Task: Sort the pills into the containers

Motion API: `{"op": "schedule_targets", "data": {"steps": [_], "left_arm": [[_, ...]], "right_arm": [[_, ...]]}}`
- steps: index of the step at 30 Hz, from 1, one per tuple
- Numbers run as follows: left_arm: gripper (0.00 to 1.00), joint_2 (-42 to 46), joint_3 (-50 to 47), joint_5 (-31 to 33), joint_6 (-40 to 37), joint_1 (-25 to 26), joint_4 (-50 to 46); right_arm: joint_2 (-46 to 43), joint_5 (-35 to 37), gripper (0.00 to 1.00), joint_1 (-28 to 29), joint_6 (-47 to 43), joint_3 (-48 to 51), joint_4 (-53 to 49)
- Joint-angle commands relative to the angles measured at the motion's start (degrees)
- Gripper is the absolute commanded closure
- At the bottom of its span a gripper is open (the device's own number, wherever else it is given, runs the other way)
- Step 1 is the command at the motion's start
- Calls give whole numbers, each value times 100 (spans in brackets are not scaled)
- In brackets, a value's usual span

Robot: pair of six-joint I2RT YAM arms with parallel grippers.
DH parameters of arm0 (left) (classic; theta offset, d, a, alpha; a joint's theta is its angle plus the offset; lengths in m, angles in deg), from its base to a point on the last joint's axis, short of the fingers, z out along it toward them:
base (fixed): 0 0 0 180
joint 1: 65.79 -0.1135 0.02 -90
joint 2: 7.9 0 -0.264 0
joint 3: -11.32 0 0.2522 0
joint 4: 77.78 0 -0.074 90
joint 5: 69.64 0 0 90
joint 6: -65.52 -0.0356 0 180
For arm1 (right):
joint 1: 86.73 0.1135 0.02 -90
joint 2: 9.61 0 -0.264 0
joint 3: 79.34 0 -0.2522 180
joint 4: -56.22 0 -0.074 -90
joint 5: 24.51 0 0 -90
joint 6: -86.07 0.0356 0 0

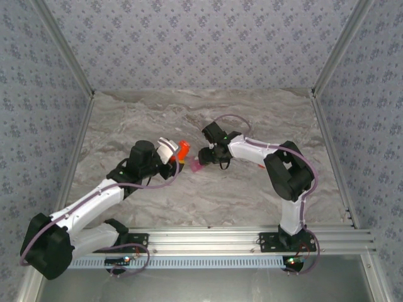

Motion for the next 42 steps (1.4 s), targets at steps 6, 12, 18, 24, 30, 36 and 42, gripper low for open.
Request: {"op": "schedule_targets", "data": {"steps": [6,12,18,24,30,36,42], "left_arm": [[100,121,15,-187,63,-31,179],[100,115,35,-195,73,-35,179],[100,105,44,-214,87,-40,175],[100,79,70,-230,80,-43,186],[100,74,70,-252,130,-40,211],[100,73,84,-270,86,-36,197],[100,68,124,-269,62,-45,205]], "right_arm": [[-240,363,31,-154,58,305,-281],[-410,416,31,-233,137,422,-287],[-658,444,32,-280,247,795,-280],[-1061,442,31,-276,445,966,-148],[-1660,306,30,-195,540,1114,-72],[-2057,-253,34,-32,847,1560,230],[-1969,-393,35,472,1254,1729,470]]}}
